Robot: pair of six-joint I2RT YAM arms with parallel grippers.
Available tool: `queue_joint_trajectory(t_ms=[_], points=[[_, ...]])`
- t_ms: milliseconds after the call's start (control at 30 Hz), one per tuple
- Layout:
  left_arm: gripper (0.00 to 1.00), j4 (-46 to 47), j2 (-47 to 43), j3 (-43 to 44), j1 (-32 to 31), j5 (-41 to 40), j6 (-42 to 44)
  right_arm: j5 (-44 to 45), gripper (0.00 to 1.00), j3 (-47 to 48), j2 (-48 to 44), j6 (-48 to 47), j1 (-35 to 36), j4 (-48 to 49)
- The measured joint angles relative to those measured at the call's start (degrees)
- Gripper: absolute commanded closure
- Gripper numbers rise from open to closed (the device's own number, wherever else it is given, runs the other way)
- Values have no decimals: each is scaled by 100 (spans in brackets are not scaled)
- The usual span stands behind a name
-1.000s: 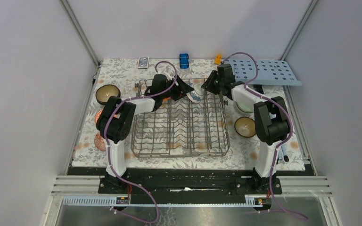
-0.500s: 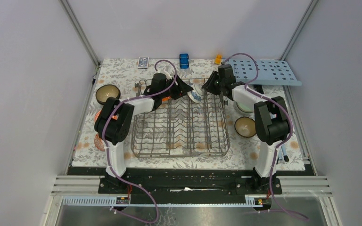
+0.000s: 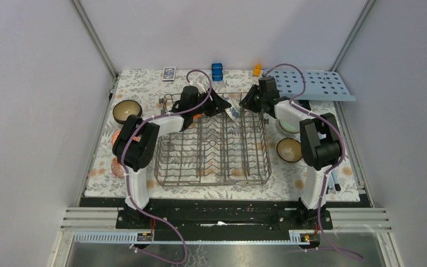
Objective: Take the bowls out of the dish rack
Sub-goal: Pick up the bowl from the dish rack.
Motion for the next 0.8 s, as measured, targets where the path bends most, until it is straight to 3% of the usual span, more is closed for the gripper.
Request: queue_joint_trajectory(t_ms=[400, 800], points=[[59, 262, 299, 179, -72, 76, -125, -31, 65, -28, 0, 4, -46, 31], [78, 549, 529, 184, -116, 136, -321, -48, 66, -118, 0, 42, -79, 149]])
